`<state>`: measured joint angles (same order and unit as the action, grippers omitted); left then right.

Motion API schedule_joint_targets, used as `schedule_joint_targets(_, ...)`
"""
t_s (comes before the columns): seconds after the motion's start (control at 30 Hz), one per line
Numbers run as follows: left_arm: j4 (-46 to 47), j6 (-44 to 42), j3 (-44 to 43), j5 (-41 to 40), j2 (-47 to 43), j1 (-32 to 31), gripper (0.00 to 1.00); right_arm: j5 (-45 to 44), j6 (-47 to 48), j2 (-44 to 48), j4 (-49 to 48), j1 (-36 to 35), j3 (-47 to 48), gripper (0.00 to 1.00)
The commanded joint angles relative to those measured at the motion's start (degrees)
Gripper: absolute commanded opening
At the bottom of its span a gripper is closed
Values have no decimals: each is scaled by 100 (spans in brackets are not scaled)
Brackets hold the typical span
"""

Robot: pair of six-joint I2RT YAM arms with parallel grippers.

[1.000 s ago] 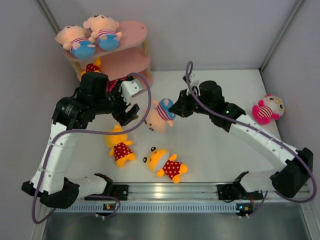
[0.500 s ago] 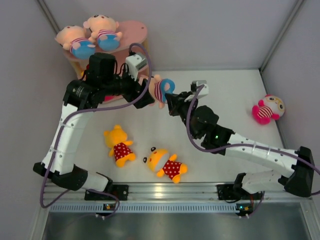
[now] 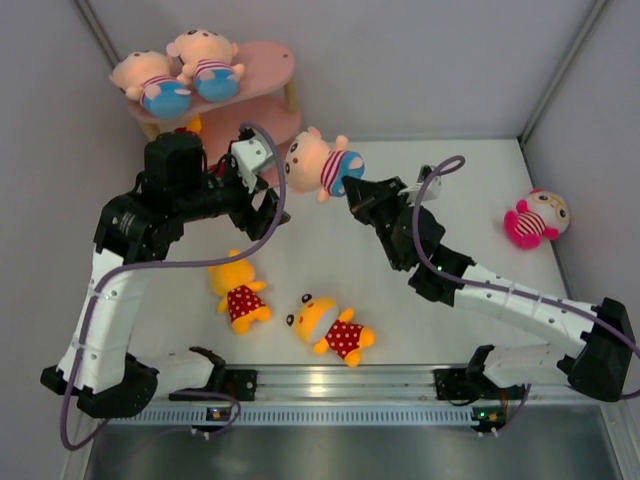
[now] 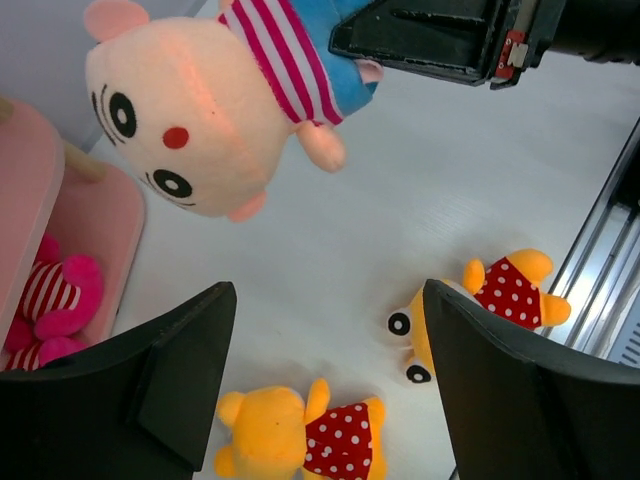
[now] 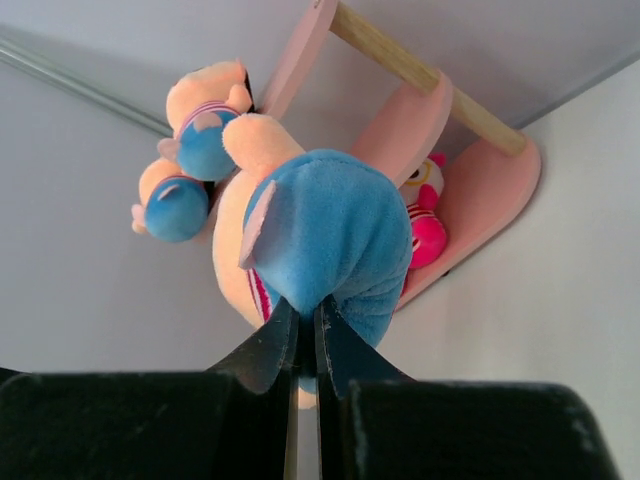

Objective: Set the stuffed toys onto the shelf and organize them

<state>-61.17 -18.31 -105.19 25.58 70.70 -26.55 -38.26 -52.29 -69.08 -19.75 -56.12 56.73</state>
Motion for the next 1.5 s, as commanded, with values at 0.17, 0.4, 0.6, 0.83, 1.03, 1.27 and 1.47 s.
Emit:
schedule_joint_targets(0.17,368,-393,69,-61,585,-359,87,213,-1090,-211,-635,-224,312,0)
schedule_joint_targets(0.4,606,-297,-63,-308,910,-439,88,275,-1020,-194,-653,-347,356,0)
schedule_joint_targets(0.6,817,-103,-248,-607,1253,-439,75,442,-1108,-246,-793,-365,347,0)
schedule_joint_targets(0.83,878,-138,-362,-625,1473,-457,20,399,-1090,-124,-855,-391,216,0)
schedule_joint_targets(1.03,904,-313,-503,-730,1588,-466,0,319,-897,43,-803,-382,102,0)
schedule_joint_targets(1.27,1106,-814,-320,-871,1333,-466,0,1355,-554,43,-277,-58,32,10)
schedule_joint_targets(1.47,1476,-1123,674,-906,744,-466,0,1901,-536,359,-99,250,-582,0)
